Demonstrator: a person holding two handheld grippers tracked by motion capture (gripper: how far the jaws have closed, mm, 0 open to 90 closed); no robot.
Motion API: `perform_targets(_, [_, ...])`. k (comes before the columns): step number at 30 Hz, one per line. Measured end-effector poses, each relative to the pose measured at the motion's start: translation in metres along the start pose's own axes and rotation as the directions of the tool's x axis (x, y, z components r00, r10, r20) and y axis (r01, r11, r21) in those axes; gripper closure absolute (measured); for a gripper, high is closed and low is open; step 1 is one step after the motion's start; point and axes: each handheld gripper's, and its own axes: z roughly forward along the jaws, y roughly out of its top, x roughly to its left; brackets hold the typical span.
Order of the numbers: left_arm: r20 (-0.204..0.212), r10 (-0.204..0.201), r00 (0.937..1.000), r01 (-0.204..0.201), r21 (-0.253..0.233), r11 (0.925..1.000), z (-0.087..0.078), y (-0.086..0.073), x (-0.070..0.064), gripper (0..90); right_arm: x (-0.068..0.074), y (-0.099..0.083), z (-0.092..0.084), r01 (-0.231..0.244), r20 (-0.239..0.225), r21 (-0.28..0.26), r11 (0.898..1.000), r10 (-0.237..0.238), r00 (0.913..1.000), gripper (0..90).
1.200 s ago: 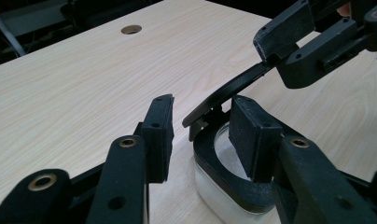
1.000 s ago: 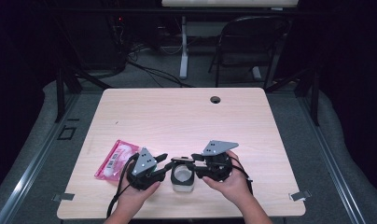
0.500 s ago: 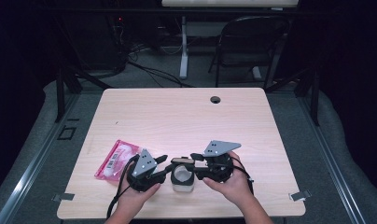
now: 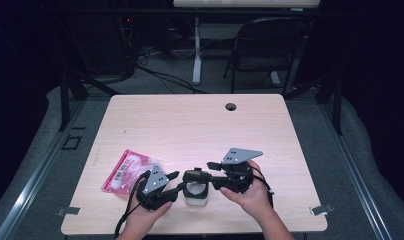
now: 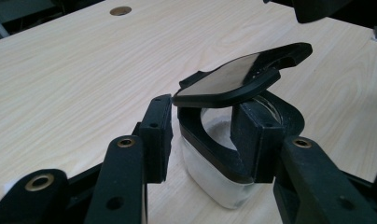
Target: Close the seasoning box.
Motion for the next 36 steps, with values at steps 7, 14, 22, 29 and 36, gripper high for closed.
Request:
perform_targets(7, [0.006, -0.004, 1.0000, 0.004, 0.015, 0.9999, 0.001, -0.006, -0.002, 58.2, -0.002, -0.002, 0.001, -0.010, 0.008, -0.001, 1.000, 0.010, 0.9999, 57.4])
perform_targets(14, [0.014, -0.005, 0.9999, 0.005, 0.030, 0.9995, 0.001, -0.012, -0.003, 57.9, -0.003, -0.002, 0.002, -0.009, 0.008, 0.007, 1.000, 0.009, 0.9999, 57.3])
perform_targets(22, [0.019, -0.007, 0.9998, 0.006, 0.048, 0.9988, 0.002, -0.017, -0.005, 57.9, -0.005, -0.003, 0.003, -0.016, 0.014, 0.008, 1.000, 0.016, 0.9998, 57.0])
perform_targets(29, [0.024, -0.013, 0.9996, 0.012, 0.050, 0.9987, 0.002, -0.019, -0.005, 57.9, -0.005, -0.004, 0.003, -0.023, 0.017, 0.008, 1.000, 0.023, 0.9996, 56.9])
perform_targets(36, [0.031, -0.018, 0.9994, 0.017, 0.056, 0.9983, 0.001, -0.019, -0.005, 57.9, -0.006, -0.005, 0.004, -0.028, 0.017, 0.005, 1.000, 0.028, 0.9995, 56.8])
